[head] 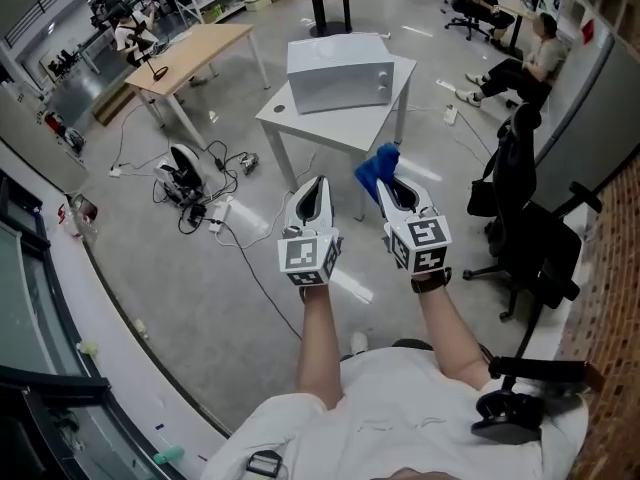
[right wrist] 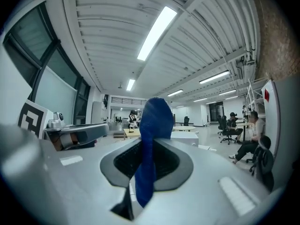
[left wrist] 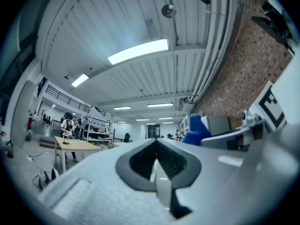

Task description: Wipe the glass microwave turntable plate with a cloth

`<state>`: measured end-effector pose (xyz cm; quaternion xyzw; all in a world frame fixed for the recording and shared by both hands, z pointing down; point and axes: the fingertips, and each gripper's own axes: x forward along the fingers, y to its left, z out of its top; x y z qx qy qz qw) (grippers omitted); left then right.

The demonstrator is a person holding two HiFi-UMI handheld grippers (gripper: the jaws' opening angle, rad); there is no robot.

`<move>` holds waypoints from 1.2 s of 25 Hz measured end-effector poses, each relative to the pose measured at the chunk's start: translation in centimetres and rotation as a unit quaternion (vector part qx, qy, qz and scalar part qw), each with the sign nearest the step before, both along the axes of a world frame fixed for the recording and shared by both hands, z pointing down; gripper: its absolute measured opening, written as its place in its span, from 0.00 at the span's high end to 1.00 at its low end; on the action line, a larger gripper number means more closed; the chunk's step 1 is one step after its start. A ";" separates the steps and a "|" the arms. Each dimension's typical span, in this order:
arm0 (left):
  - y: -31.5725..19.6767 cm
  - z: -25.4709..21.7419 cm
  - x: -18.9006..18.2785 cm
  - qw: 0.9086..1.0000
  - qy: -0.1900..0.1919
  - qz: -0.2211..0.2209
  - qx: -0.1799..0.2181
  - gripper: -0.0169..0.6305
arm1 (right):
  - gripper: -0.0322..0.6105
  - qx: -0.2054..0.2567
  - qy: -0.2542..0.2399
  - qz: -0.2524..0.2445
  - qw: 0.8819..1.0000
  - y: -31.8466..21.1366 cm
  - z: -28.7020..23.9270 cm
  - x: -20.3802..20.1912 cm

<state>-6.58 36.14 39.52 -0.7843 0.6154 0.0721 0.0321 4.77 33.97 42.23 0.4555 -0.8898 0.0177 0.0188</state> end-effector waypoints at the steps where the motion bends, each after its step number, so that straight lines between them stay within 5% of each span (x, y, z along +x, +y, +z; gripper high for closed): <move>1: -0.7 0.4 -0.5 1.000 0.001 0.001 -0.002 0.97 | 0.86 0.001 0.001 -0.004 1.000 -0.5 0.1 -0.7; 9: -6.8 2.4 -1.9 1.000 -0.006 0.005 -0.022 0.97 | 0.86 -0.022 0.019 -0.015 0.999 -6.5 2.6 -2.2; 17: -17.7 1.9 -3.2 0.997 -0.046 -0.029 -0.046 0.97 | 0.86 -0.025 -0.009 -0.034 0.999 -18.1 2.0 -3.6; 30: -35.4 0.3 0.5 0.998 -0.062 -0.024 -0.005 0.97 | 0.86 -0.004 -0.030 -0.029 0.999 -35.8 -0.5 1.0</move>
